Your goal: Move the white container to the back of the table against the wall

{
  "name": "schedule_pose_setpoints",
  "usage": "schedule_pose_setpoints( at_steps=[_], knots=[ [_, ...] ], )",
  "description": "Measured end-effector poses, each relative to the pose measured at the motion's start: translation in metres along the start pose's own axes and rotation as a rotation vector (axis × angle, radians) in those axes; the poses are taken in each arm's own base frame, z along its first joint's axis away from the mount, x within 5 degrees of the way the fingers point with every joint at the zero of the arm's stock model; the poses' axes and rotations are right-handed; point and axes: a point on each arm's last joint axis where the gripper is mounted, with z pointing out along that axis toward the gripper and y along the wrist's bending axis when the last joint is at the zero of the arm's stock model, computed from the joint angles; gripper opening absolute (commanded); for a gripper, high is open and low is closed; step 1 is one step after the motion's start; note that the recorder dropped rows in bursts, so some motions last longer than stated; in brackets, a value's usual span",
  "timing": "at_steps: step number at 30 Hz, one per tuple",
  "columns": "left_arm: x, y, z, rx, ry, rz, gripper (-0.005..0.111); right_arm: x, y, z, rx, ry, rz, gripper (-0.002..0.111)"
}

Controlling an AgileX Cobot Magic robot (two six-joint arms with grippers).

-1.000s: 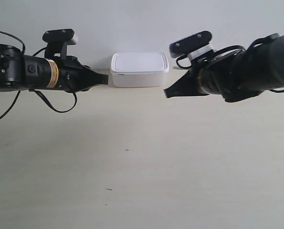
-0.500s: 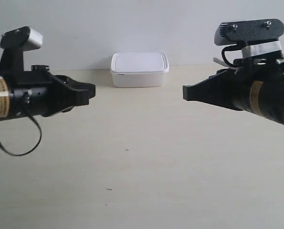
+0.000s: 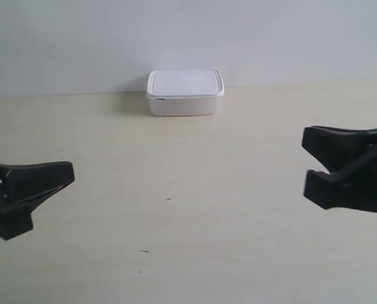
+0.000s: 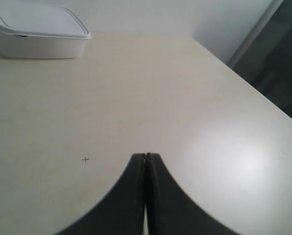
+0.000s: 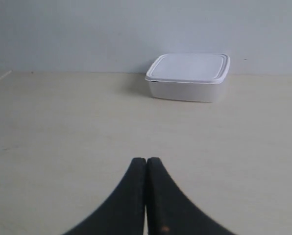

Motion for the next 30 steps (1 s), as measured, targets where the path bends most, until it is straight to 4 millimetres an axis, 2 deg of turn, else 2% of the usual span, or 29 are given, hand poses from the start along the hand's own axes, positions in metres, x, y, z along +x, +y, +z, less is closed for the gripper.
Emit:
schedule_pose_setpoints(
  at_steps=[7,17,20,25,30],
  knots=[
    [0.021,-0.003,-0.027,0.013,-0.061,-0.015,0.000,0.014,-0.016,-0.035,-0.074,-0.085,0.053,0.000],
    [0.042,-0.009,-0.055,0.099,-0.231,0.067,0.000,0.032,-0.028,-0.070,-0.230,-0.206,0.108,0.000],
    [0.042,-0.010,-0.059,0.101,-0.256,0.087,0.000,0.042,-0.033,-0.079,-0.272,-0.250,0.123,0.000],
    [0.048,-0.001,-0.060,-0.005,-0.195,0.037,0.000,0.063,-0.037,-0.086,-0.351,-0.289,0.113,0.000],
    [0.055,0.005,-0.059,-0.073,-0.112,0.087,0.000,0.068,-0.030,-0.088,-0.424,-0.264,0.010,0.000]
  ],
)
